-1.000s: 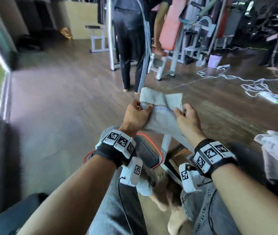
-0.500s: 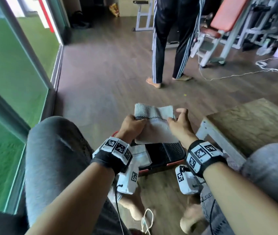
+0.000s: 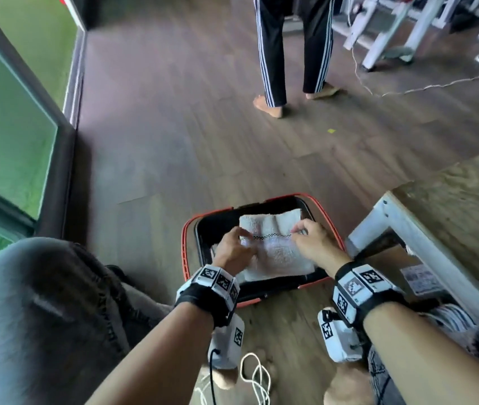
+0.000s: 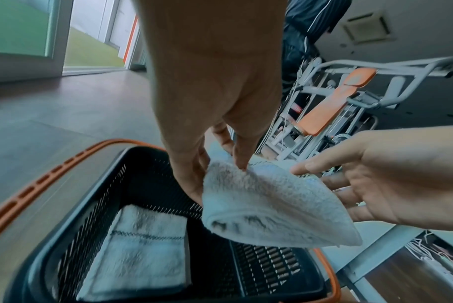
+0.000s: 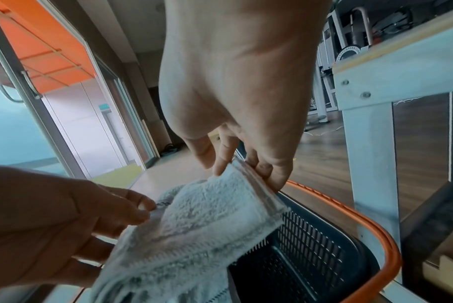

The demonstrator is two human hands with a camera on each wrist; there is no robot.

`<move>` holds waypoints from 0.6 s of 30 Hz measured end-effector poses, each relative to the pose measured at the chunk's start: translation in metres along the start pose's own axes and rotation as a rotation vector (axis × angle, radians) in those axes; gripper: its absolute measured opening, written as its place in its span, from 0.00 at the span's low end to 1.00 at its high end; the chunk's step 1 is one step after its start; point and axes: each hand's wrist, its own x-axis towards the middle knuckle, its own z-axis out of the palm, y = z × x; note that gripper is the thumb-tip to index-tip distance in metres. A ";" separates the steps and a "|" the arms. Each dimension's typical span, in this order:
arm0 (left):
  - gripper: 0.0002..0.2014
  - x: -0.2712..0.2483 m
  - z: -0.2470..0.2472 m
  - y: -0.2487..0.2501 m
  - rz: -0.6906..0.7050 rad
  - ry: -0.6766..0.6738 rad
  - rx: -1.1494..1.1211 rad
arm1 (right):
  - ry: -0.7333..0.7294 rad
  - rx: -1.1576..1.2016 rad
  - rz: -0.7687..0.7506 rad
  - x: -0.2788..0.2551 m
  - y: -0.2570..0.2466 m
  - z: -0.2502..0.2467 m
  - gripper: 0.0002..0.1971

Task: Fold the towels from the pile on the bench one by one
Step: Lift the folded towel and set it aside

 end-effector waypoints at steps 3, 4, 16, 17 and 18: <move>0.09 0.031 0.016 -0.018 -0.099 -0.083 0.004 | -0.083 -0.083 0.041 0.029 0.016 0.011 0.06; 0.07 0.041 0.021 -0.022 -0.137 -0.120 0.013 | -0.119 -0.104 0.059 0.039 0.023 0.016 0.07; 0.12 0.164 0.081 -0.060 -0.350 -0.322 -0.035 | -0.243 -0.250 0.294 0.140 0.072 0.075 0.17; 0.12 0.171 0.084 -0.060 -0.340 -0.336 -0.023 | -0.243 -0.260 0.301 0.146 0.074 0.078 0.21; 0.13 0.180 0.087 -0.063 -0.317 -0.342 0.008 | -0.246 -0.267 0.305 0.153 0.075 0.081 0.23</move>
